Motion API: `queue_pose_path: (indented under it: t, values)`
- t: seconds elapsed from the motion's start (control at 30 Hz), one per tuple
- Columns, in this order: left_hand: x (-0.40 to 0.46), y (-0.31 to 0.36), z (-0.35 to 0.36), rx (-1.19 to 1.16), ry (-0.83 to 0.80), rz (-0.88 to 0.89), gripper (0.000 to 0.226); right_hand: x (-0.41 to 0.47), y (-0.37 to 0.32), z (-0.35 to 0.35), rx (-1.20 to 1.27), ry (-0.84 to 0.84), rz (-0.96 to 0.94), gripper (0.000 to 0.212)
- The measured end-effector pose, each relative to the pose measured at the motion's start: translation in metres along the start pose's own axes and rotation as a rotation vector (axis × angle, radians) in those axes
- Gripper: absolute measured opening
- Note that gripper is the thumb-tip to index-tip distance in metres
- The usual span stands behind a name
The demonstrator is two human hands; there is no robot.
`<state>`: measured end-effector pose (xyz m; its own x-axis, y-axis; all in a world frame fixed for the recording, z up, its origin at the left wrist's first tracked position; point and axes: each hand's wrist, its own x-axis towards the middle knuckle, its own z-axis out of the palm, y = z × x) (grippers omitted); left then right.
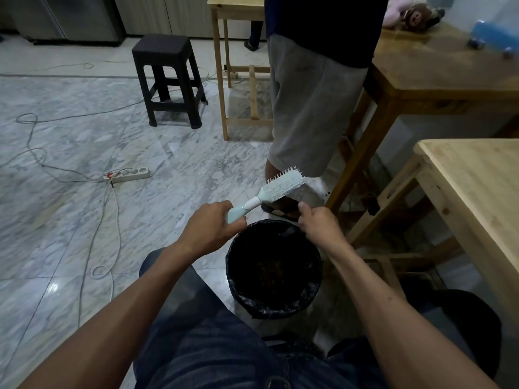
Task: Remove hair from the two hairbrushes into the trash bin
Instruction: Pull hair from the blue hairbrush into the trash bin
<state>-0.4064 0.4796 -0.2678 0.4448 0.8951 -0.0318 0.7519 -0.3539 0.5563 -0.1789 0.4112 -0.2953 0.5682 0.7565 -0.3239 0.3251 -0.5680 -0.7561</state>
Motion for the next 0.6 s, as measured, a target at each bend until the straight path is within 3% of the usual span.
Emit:
queue_pose_path:
  t: [0.1, 0.13, 0.17, 0.23, 0.37, 0.5, 0.6]
  values:
    - [0.001, 0.001, -0.001, 0.001, 0.003, 0.002, 0.028, -0.007, 0.004, 0.006, 0.085, -0.328, 0.110, 0.009]
    - [0.000, 0.001, 0.000, 0.001, 0.000, 0.003, 0.028, -0.005, 0.005, 0.005, 0.040, -0.398, 0.094, 0.020]
    - [0.000, 0.001, 0.000, -0.001, -0.005, 0.005, 0.029, -0.005, 0.007, 0.004, -0.047, -0.435, 0.027, 0.044]
    - [-0.001, 0.001, 0.000, -0.012, -0.015, 0.004, 0.029, -0.005, -0.002, 0.000, 0.038, -0.424, -0.010, 0.061]
    - [-0.003, 0.001, 0.002, -0.062, -0.041, 0.007, 0.031, -0.005, -0.022, -0.004, 0.472, -0.372, 0.010, 0.028]
    - [-0.002, 0.006, 0.002, -0.080, -0.030, 0.030, 0.033, -0.003, -0.041, -0.013, 0.717, -0.271, -0.010, 0.017]
    - [0.001, 0.011, -0.003, -0.071, -0.025, 0.079, 0.034, -0.005, -0.054, -0.021, 0.739, -0.221, -0.012, 0.020]
